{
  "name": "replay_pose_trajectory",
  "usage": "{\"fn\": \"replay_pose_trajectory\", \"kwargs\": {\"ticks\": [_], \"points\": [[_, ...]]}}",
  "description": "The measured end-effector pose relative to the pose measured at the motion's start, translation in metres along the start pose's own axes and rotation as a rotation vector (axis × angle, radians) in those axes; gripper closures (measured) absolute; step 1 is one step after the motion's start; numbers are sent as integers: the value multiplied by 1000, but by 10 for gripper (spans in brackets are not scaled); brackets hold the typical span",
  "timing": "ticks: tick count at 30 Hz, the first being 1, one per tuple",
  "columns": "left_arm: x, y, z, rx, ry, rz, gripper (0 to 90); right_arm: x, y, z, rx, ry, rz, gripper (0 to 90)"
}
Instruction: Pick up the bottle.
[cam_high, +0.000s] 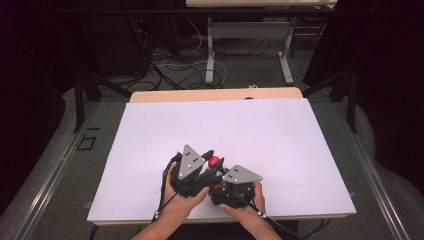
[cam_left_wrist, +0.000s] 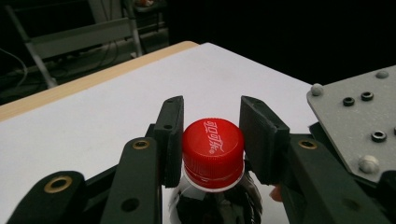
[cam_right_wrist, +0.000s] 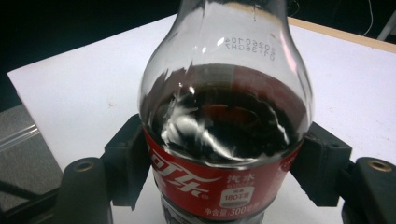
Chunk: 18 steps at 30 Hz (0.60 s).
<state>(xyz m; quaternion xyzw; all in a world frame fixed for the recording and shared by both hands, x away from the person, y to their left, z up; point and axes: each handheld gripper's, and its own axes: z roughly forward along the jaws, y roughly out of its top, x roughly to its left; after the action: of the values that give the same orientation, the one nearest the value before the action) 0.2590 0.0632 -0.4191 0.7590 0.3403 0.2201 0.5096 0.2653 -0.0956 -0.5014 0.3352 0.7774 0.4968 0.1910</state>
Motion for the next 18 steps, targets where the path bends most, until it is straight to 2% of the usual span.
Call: {"fn": "replay_pose_trajectory", "kwargs": {"ticks": [2, 3, 5, 6, 7, 10, 12, 14, 18], "points": [[1, 1, 0, -2, -4, 2, 613, -2, 0, -1, 4, 4, -11, 291], [4, 2, -1, -4, -42, 8, 604, -2, 0, -1, -1, 2, -8, 291], [7, 3, -3, -7, -58, 18, 546, -3, 1, -2, -2, 26, -21, 291], [11, 4, -5, -10, -90, 15, 537, -3, 1, -3, 0, 38, -26, 291], [21, 8, -9, -4, -175, 17, 533, -3, 1, -3, 4, 58, -31, 291], [38, 14, -12, 25, -319, 47, 507, -2, 2, -3, -15, 96, -19, 291], [48, 15, -12, 47, -391, 82, 506, -2, 3, -3, -18, 130, -24, 291], [55, 15, -12, 72, -411, 122, 506, 0, 3, -4, -28, 162, -25, 291], [61, 13, -13, 87, -466, 129, 568, 0, 3, -3, -22, 175, -30, 291]]}}
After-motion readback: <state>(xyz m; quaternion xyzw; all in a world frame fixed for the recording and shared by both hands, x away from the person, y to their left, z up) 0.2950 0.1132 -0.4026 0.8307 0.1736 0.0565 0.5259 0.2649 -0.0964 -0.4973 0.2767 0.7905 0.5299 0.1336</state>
